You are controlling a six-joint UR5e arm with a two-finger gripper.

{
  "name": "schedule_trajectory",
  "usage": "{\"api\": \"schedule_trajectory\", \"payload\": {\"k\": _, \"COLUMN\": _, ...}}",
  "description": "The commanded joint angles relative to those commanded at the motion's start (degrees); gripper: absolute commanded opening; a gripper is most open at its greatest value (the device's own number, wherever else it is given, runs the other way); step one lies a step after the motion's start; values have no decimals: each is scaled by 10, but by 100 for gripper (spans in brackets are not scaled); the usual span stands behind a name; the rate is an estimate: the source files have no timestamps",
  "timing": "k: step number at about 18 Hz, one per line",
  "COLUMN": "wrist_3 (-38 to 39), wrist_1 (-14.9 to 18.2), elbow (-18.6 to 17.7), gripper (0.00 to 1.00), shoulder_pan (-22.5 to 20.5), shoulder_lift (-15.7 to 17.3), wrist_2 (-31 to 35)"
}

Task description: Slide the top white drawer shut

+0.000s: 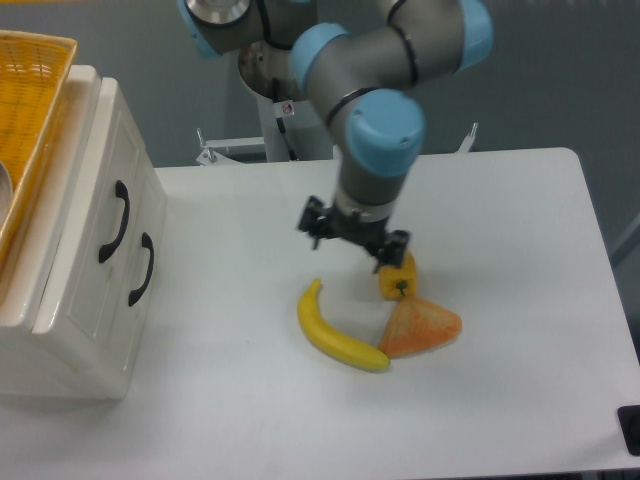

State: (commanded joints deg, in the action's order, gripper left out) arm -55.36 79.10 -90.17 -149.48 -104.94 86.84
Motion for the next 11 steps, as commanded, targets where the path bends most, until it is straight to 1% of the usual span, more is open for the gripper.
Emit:
{"api": "schedule_trajectory", "payload": {"k": 4, "wrist_3": -75, "wrist_1": 1, "elbow": -3, "gripper": 100, "shoulder_pan": -71, "shoulder_lift": 0, "wrist_2": 27}}
{"api": "schedule_trajectory", "payload": {"k": 6, "wrist_3": -118, "wrist_1": -1, "elbow": 1, "gripper": 100, "shoulder_pan": -101, "shoulder_lift": 2, "wrist_2": 28}}
{"api": "schedule_trajectory", "payload": {"k": 8, "wrist_3": -177, "wrist_1": -3, "elbow": 6, "gripper": 100, "shoulder_pan": -135, "shoulder_lift": 4, "wrist_2": 27}}
{"api": "schedule_trajectory", "payload": {"k": 10, "wrist_3": -228, "wrist_1": 2, "elbow": 11, "gripper": 100, "shoulder_pan": -166, "shoulder_lift": 12, "wrist_2": 26}}
{"api": "schedule_trajectory", "payload": {"k": 11, "wrist_3": -242, "wrist_1": -1, "elbow": 11, "gripper": 100, "shoulder_pan": -173, "shoulder_lift": 13, "wrist_2": 28}}
